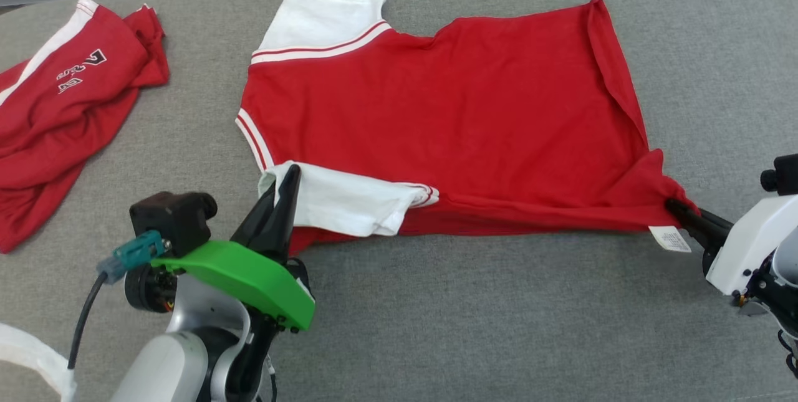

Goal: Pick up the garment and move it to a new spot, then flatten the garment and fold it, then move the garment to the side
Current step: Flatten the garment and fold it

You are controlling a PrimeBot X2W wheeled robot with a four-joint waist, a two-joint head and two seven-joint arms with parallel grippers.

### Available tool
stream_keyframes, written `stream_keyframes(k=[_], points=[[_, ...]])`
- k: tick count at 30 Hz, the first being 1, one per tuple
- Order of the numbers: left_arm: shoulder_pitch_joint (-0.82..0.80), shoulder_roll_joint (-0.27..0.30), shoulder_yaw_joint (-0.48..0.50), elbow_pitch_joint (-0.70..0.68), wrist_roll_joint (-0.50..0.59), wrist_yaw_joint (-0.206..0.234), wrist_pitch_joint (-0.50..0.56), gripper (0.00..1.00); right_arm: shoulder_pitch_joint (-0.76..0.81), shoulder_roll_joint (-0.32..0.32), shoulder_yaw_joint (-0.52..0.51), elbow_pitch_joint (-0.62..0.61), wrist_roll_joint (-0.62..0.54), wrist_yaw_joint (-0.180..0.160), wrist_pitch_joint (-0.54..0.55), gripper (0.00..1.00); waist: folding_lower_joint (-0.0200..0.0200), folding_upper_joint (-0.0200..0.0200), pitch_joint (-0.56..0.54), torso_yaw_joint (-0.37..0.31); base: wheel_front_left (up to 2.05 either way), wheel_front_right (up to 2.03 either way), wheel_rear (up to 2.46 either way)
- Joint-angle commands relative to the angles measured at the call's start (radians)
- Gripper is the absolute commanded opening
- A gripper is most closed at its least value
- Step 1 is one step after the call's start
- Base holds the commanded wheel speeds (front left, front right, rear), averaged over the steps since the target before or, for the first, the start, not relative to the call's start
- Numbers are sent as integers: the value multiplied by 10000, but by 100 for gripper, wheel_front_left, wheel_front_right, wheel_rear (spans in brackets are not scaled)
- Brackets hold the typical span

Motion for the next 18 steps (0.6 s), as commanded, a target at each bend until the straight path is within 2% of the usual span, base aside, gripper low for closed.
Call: stream_keyframes(k=[1,5,18], points=[[-341,28,38,170,85,-68,51,0,-96,90,-160,-119,-13,0,246,0,1,0,93,-102,0,0,0],[-905,-139,29,649,-109,-203,177,0,-269,199,-447,-498,-355,0,1184,0,1,0,254,-123,0,0,0],[-2375,-80,-125,2044,120,-614,356,0,-1115,628,-1105,-1850,-1556,0,4453,0,1,0,755,-285,0,0,0]])
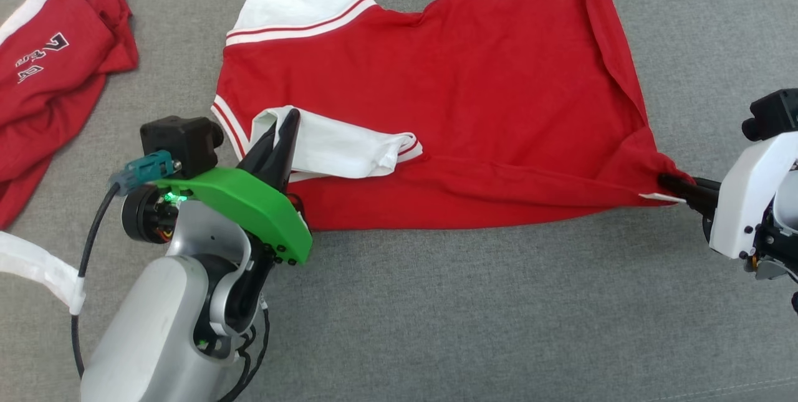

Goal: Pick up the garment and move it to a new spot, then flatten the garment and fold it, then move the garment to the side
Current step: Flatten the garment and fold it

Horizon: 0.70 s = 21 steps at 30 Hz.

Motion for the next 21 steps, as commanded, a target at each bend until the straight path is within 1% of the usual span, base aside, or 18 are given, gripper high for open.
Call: stream_keyframes(k=[1,7,12,13,14,15,16,17,18,20,21], points=[[-260,18,-1,154,129,-56,0,0,-192,43,-107,-129,-169,0,313,0,0,0,57,-30,0,0,0],[-563,-31,-95,724,186,-118,-91,0,-519,216,-333,-284,-696,0,1459,0,0,0,96,29,0,0,0],[-624,-120,-138,1029,154,-110,-179,0,-868,372,-425,-210,-1023,0,2149,0,0,0,99,185,0,0,0],[-648,-139,-127,1079,163,-72,-213,0,-928,399,-451,-189,-1071,0,2200,15,0,0,106,206,0,0,0],[-687,-178,-104,1154,184,-26,-278,5,-998,438,-484,-153,-1127,0,2277,38,0,0,108,232,0,0,0],[-719,-210,-113,1224,196,-39,-305,20,-1058,450,-509,-137,-1172,0,2315,69,0,0,107,254,0,0,0],[-745,-241,-133,1297,224,-66,-378,29,-1116,473,-531,-115,-1200,0,2348,100,0,0,95,278,0,0,0],[-759,-270,-119,1346,248,-88,-486,79,-1160,493,-536,-127,-1208,0,2346,100,0,0,84,290,0,0,0],[-779,-317,-88,1438,242,-96,-618,100,-1199,497,-556,-161,-1262,0,2275,100,0,0,59,298,0,0,0],[-790,-339,-135,1588,218,-250,-831,100,-1206,476,-549,-225,-1277,0,2129,100,0,0,-5,280,0,0,0],[-744,-407,-53,1649,128,-241,-945,100,-1171,466,-574,-253,-1287,0,2034,100,0,0,-41,268,0,0,0]])
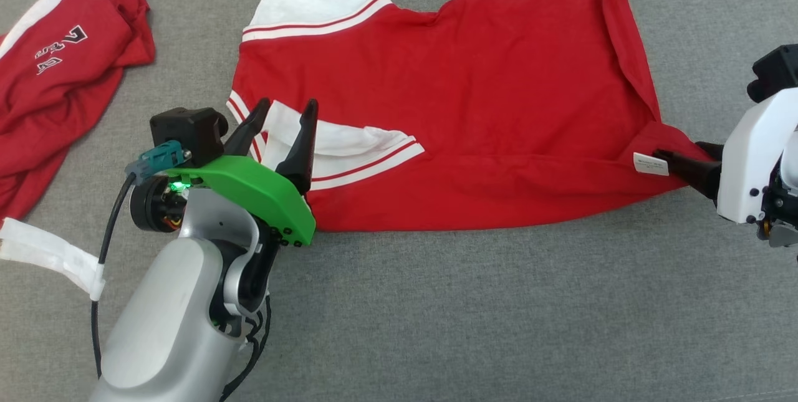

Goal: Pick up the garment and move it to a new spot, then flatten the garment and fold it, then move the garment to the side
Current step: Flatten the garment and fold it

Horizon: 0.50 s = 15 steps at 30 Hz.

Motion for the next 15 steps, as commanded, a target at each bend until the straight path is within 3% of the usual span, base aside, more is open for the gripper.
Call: stream_keyframes(k=[1,9,15], points=[[-47,21,67,102,26,28,-222,100,39,-9,-169,-44,-109,0,-294,100,0,0,-115,-41,0,0,0],[1540,197,432,-308,217,728,-1273,100,987,104,-403,-597,-436,2,-3323,100,0,0,-664,-321,0,0,0],[3029,298,442,-1121,-15,989,-1401,100,2802,-944,559,-875,-1095,2,-6489,100,0,0,-648,-392,0,0,0]])
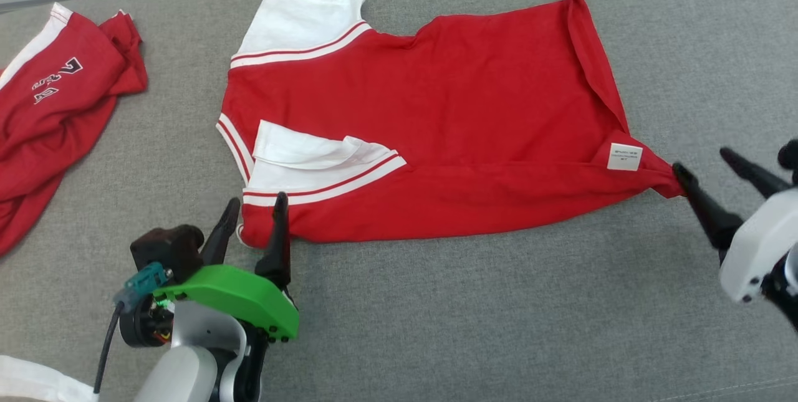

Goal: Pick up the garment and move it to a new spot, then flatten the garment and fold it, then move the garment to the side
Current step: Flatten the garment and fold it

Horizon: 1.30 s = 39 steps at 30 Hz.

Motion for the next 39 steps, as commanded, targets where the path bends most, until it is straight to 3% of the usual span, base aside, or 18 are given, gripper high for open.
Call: stream_keyframes(k=[1,5,10,19,23,30,32,33,34,35,36,38,39], points=[[209,107,-17,-59,-89,-27,-29,100,427,-89,307,149,-92,4,-537,100,0,0,72,-6,0,0,0],[534,190,-31,13,-155,-25,-11,100,1067,-374,1028,1001,-325,1,-2028,100,0,0,319,-28,0,0,0],[429,405,90,225,-62,1,-64,100,451,-172,1666,2121,-419,1,-3105,100,0,0,530,-95,0,0,0],[29,628,88,502,-225,-188,317,100,-1128,-871,2976,3168,-673,1,-3742,100,0,0,762,26,0,0,0],[-158,569,67,739,-251,-293,273,100,-1608,-1369,3701,3488,-728,1,-4249,100,0,0,823,135,0,0,0],[-373,410,-27,1073,-503,-702,162,100,-2268,-1631,4309,3899,-320,1,-4962,100,0,0,872,230,0,0,0],[-443,377,-84,1146,-560,-809,182,79,-2438,-1677,4595,3977,-187,1,-4881,100,0,0,904,236,0,0,0],[-479,351,-124,1199,-611,-878,219,45,-2511,-1693,4783,4012,-74,1,-4820,100,0,0,924,241,0,0,0],[-512,348,-167,1235,-612,-922,228,35,-2587,-1725,4899,4060,9,1,-4771,100,0,0,947,252,0,0,0],[-547,332,-190,1289,-643,-982,241,13,-2680,-1779,5070,4125,91,1,-4698,100,0,0,967,268,0,0,0],[-566,311,-201,1333,-678,-1025,240,0,-2734,-1805,5212,4155,176,1,-4664,100,0,0,980,282,0,0,0],[-644,307,-278,1435,-717,-1141,300,0,-2879,-1862,5516,4223,428,1,-4584,100,0,0,1004,316,0,0,0],[-679,296,-279,1483,-744,-1196,268,0,-2918,-1904,5664,4242,623,1,-4545,73,0,0,1004,338,0,0,0]])
